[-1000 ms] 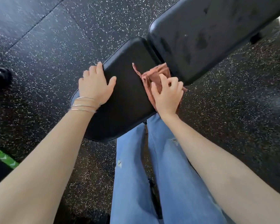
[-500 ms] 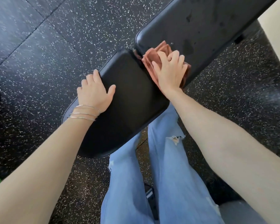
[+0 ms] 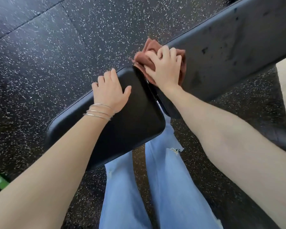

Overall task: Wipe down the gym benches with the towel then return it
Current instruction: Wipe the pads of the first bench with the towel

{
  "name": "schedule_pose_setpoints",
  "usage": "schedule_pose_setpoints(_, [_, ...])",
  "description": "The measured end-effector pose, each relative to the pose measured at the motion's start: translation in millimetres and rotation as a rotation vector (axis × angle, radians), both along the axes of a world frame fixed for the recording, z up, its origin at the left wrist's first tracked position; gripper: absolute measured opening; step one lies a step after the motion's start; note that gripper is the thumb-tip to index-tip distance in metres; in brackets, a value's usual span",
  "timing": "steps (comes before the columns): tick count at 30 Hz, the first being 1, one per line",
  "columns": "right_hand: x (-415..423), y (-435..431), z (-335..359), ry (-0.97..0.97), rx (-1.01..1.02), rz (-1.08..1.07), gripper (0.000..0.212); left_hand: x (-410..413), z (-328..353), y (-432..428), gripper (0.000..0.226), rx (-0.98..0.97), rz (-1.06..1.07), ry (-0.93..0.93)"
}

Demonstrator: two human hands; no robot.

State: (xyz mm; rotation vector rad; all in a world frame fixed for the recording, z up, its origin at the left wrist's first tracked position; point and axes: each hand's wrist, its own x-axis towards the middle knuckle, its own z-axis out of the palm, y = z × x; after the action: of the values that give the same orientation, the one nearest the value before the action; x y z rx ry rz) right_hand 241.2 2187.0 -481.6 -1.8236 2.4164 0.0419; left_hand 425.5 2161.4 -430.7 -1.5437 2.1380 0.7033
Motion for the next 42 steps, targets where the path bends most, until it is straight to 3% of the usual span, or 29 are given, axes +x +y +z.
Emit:
schedule_pose_setpoints(2, [-7, 57, -3, -0.037, -0.079, -0.035, 0.025, -4, 1, -3, 0.073, 0.008, -0.002, 0.005])
schedule_pose_setpoints(6, [-18, 166, -1, -0.02, 0.015, 0.09, 0.027, -15, 1, -8, 0.072, 0.021, -0.005, 0.001])
schedule_pose_setpoints(17, [-41, 105, -10, -0.072, -0.117, 0.314, 0.019, -61, -19, -11, 0.057, -0.037, -0.065, -0.023])
schedule_pose_setpoints(23, [-70, 52, -17, -0.135, -0.219, 0.627, 0.022, -76, -25, -10, 0.049, -0.073, -0.035, -0.051])
schedule_pose_setpoints(25, [-79, 51, -18, -0.141, -0.228, 0.639, 0.023, -81, -24, -9, 0.052, -0.083, -0.035, -0.056])
schedule_pose_setpoints(30, [-142, 29, -18, -0.034, -0.273, 0.269, 0.024, -95, -23, -14, 0.053, -0.046, -0.063, -0.063])
schedule_pose_setpoints(34, [-203, 22, -14, 0.068, -0.267, -0.231, 0.029, -113, -25, -13, 0.067, -0.02, -0.051, -0.065])
schedule_pose_setpoints(38, [-162, 18, -12, -0.027, -0.258, -0.659, 0.033, -113, -25, -13, 0.075, 0.001, -0.039, -0.068])
schedule_pose_setpoints(40, [-117, 17, -10, -0.09, -0.269, -0.604, 0.032, -109, -26, -14, 0.081, 0.009, -0.071, -0.059])
schedule_pose_setpoints(42, [-71, 10, -7, -0.161, -0.218, -0.348, 0.029, -103, -25, -16, 0.081, 0.017, -0.107, -0.045])
